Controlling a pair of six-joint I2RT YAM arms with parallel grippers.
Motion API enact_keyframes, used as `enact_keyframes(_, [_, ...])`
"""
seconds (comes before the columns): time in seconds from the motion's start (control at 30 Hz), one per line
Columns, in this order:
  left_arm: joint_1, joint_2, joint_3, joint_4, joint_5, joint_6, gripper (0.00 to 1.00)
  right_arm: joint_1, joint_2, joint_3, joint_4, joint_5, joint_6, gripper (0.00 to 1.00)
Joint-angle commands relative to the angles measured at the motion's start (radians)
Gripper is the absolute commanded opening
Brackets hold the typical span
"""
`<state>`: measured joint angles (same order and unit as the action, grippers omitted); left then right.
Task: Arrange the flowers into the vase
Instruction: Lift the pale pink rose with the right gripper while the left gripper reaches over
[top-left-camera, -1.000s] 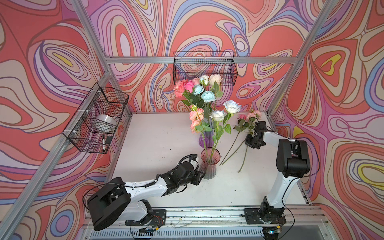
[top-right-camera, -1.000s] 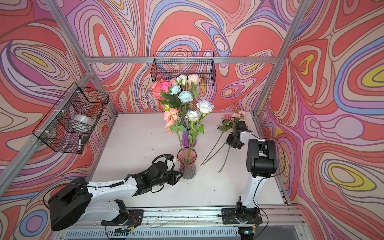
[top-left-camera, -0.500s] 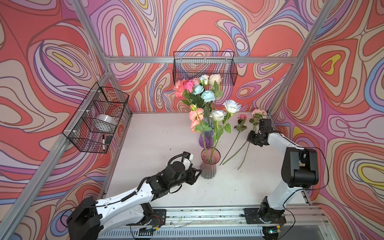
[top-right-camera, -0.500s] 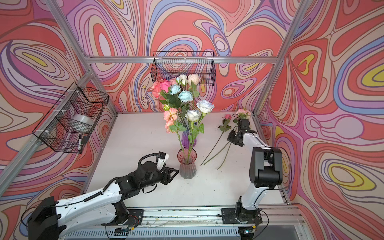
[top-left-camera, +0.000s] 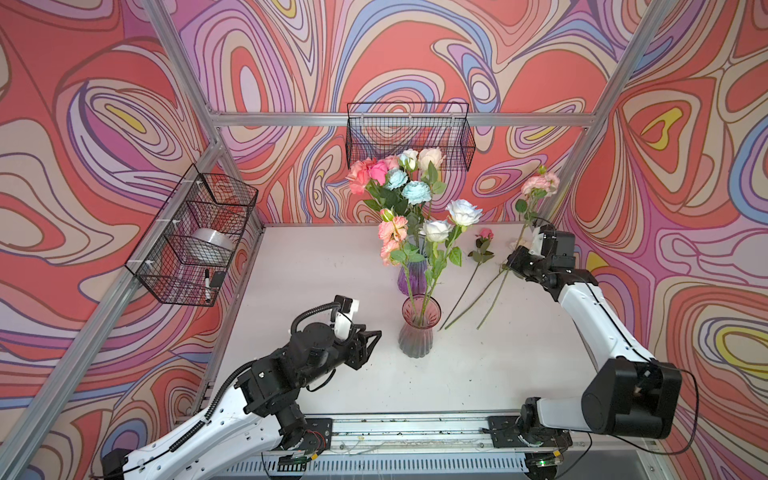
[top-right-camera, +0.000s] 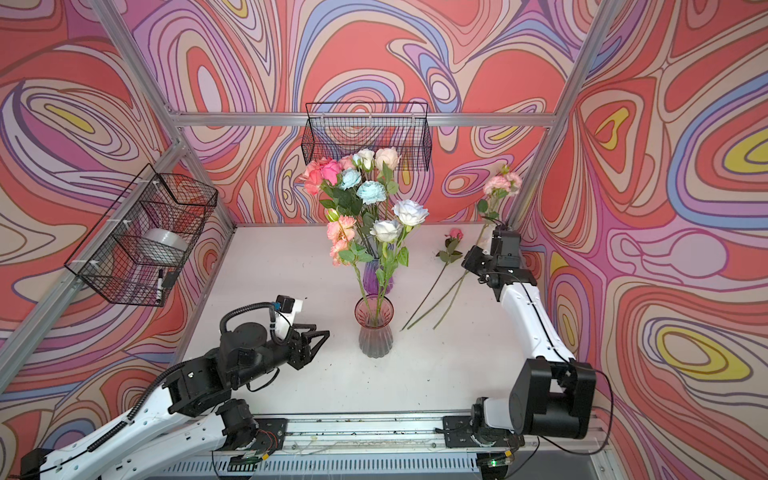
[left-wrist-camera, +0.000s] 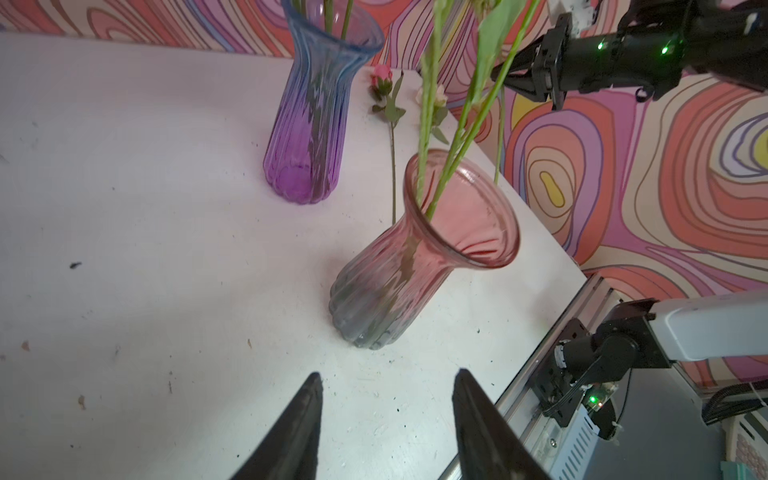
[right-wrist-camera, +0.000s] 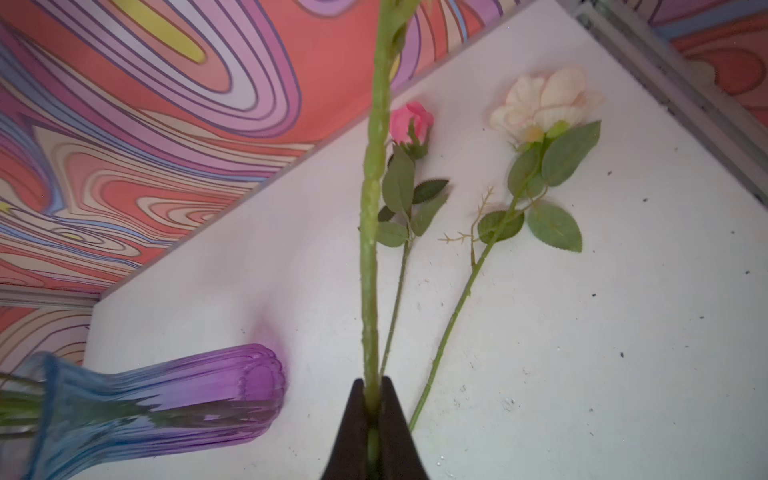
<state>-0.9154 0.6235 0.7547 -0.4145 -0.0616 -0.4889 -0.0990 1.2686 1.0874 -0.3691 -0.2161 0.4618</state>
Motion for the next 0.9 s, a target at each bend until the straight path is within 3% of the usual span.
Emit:
enact_keyframes(0.0, [0.007, 0.017, 0.095, -0.066, -0.006, 0.092, 0.59, 0.011, -0.128, -0.043, 0.102, -0.036, 0.055, 0.0])
enact_keyframes(0.3, [0.007, 0.132, 0.249, 0.038, 0.062, 0.181, 0.83, 0.084, -0.349, -0.072, 0.271, -0.136, 0.138, 0.0])
enact_keyframes(0.5, [0.006, 0.239, 0.34, 0.12, 0.148, 0.188, 0.79, 0.181, -0.418, -0.025, 0.289, -0.177, 0.098, 0.0])
enact_keyframes(0.87, [0.004, 0.494, 0.577, 0.143, 0.332, 0.182, 0.66, 0.196, -0.499, -0.005, 0.339, -0.34, 0.155, 0.0])
